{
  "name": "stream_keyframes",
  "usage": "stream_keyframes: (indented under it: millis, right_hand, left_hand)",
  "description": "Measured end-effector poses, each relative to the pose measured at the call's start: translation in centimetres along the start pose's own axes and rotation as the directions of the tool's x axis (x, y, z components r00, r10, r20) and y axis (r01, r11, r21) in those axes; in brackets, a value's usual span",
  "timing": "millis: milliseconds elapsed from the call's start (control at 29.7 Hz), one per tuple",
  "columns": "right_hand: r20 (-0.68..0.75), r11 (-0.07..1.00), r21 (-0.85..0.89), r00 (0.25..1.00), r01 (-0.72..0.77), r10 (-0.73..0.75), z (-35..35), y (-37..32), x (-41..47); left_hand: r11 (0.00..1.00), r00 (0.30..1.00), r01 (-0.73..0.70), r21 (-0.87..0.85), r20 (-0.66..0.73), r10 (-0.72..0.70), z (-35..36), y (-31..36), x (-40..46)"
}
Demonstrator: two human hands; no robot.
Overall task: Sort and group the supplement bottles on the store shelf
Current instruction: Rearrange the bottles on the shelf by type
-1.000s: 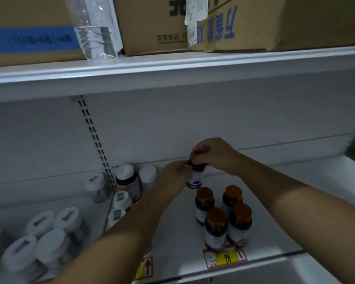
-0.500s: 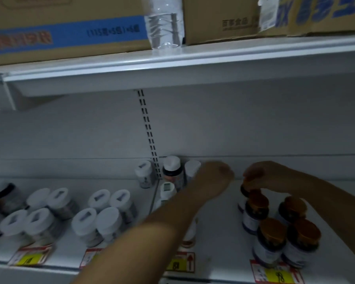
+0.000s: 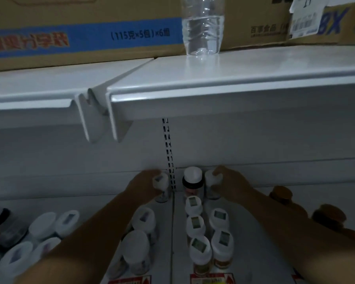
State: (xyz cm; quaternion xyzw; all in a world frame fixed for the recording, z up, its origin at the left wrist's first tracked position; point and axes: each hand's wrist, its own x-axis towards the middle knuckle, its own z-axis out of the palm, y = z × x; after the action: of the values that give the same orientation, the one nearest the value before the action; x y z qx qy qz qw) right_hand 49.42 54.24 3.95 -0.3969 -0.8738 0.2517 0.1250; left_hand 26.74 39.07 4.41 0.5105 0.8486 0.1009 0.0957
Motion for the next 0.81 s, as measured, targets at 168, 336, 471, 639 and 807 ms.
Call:
stream_keyframes:
  millis: [168, 336, 471, 639, 807]
  right_hand:
    - [-0.168, 0.994, 0.095, 0.984, -0.051, 0.066, 0.2, -0.6, -0.7]
    - [-0.292, 0.724, 0.686, 0.938, 0.071, 0.185, -5.7, -1.6, -5.1]
    - [-0.187, 0.526, 0.836, 0.982, 0.158, 0.001, -8.3, -5.3, -10.3]
    - [0.005, 0.472, 0.878, 0.986, 0.075, -0.167, -5.9, -11.6, -12.7]
    - [0.088, 0.487, 0.873, 0.968, 0.039, -0.236, -3.2, -15.8, -12.6]
  left_hand:
    - [0.992, 0.996, 0.004, -0.129, -0.088, -0.015, 0.2, 0.4, 0.2]
    - [0.867, 0.952, -0.084, -0.491, -0.296, -0.075, -5.1, 1.7, -2.2]
    - [0.563, 0.991, -0.122, -0.817, -0.136, 0.018, -9.8, 2.7, -6.7]
    - [0.649, 0.987, -0.145, -0.747, -0.06, 0.151, -11.8, 4.0, -13.4]
    - [0.716, 0.995, -0.091, -0.693, -0.1, 0.03, -13.0, 0.8, -17.2]
